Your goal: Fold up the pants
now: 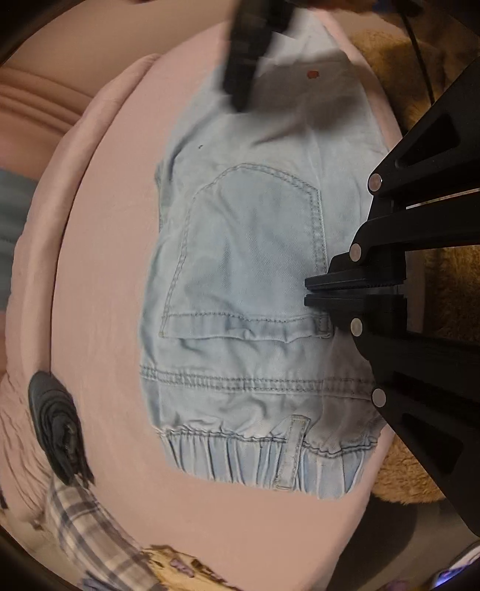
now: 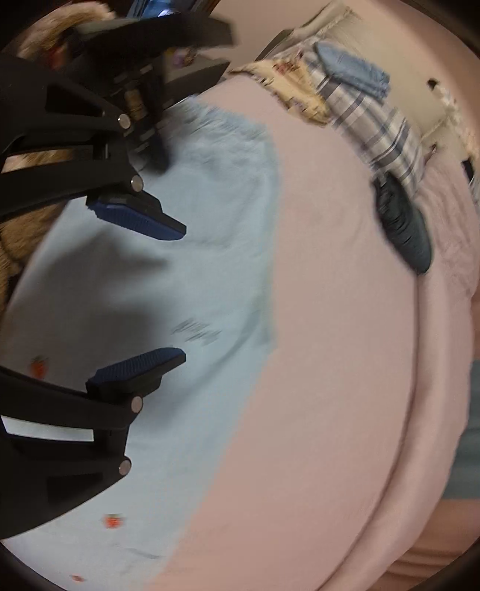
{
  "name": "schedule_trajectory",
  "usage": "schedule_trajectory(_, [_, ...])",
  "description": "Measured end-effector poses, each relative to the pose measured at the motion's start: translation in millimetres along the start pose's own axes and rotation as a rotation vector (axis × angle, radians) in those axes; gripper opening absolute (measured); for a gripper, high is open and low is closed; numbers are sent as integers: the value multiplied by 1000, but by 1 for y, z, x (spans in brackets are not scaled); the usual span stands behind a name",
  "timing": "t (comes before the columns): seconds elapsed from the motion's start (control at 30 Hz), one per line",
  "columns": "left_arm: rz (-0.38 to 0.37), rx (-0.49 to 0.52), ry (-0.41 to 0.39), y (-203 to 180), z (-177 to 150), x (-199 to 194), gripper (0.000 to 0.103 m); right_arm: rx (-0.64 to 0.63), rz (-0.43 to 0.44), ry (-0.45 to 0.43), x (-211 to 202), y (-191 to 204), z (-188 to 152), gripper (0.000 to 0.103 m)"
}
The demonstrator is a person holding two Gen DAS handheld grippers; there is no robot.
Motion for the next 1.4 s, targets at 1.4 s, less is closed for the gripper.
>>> schedule_trajectory(1.4, [34,-8,94,-12,30,19,7,321,-268,-41,-37,-127,-88,69])
Point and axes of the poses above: each gripper's, at about its wrist camera, not at the fingertips, and x roughly the way its jaws point, y to its left, z to its top, the point moved 6 cm from there along x, roughly the way its jaws point, and after that the axes turned 3 degrees about z, right-handed, at the moved point
